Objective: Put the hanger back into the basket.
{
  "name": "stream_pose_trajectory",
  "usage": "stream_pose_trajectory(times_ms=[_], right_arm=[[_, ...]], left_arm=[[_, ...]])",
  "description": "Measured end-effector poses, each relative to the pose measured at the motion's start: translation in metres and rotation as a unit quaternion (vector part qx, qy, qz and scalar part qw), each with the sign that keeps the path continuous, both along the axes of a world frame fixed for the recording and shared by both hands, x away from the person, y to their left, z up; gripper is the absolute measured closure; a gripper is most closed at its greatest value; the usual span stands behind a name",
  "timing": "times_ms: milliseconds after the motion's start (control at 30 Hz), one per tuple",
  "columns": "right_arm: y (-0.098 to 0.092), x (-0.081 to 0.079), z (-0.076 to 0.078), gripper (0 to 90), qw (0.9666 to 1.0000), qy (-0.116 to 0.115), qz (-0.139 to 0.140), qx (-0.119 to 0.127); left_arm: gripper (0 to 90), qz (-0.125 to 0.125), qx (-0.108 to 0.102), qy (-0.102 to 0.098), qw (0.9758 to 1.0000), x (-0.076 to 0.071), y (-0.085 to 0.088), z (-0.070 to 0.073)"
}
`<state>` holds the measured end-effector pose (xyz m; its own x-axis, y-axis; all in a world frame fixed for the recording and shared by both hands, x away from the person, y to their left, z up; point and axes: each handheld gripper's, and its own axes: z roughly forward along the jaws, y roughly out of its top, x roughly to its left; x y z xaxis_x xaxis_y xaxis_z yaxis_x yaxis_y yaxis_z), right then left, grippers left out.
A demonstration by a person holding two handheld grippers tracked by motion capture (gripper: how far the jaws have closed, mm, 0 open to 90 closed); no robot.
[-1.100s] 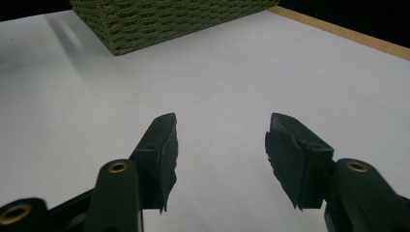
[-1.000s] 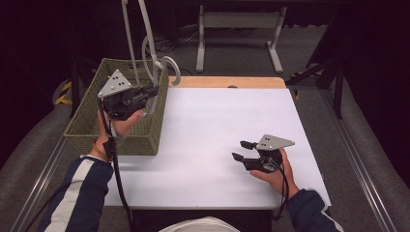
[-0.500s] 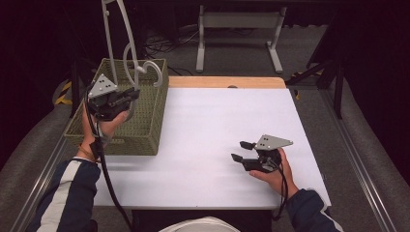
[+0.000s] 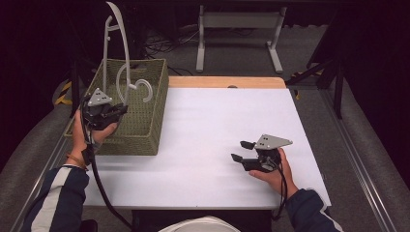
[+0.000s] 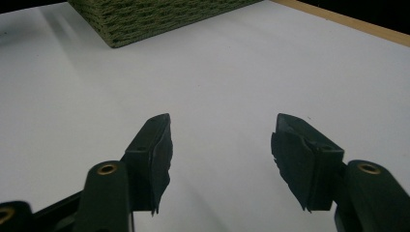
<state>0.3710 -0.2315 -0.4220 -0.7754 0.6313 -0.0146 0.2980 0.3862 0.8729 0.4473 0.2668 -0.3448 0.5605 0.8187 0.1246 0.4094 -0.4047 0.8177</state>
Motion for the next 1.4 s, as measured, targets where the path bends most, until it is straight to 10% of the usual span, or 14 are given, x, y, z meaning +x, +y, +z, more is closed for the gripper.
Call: stream_pose_trajectory(times_ms=[233, 633, 733, 1400], right_arm=[[0.001, 0.0, -0.001, 38.6, 1.0, 0.004, 0.002, 0.003], [0.001, 0.0, -0.002, 37.0, 0.9999, 0.008, 0.008, 0.002], [0.001, 0.0, -0.002, 36.2, 0.9999, 0.011, 0.011, 0.0], [0.0, -0.001, 0.003, 34.6, 0.9997, -0.007, 0.004, -0.022]], left_arm=[[81.6, 0.003, 0.017, 0.035, 0.9992, 0.004, 0.008, -0.016], [78.1, 0.016, 0.024, 0.041, 0.9988, 0.001, 0.012, -0.025], [79.4, 0.029, 0.043, 0.028, 0.9983, -0.001, 0.009, -0.026], [57.4, -0.012, -0.036, -0.062, 0.9973, -0.025, 0.006, -0.026]])
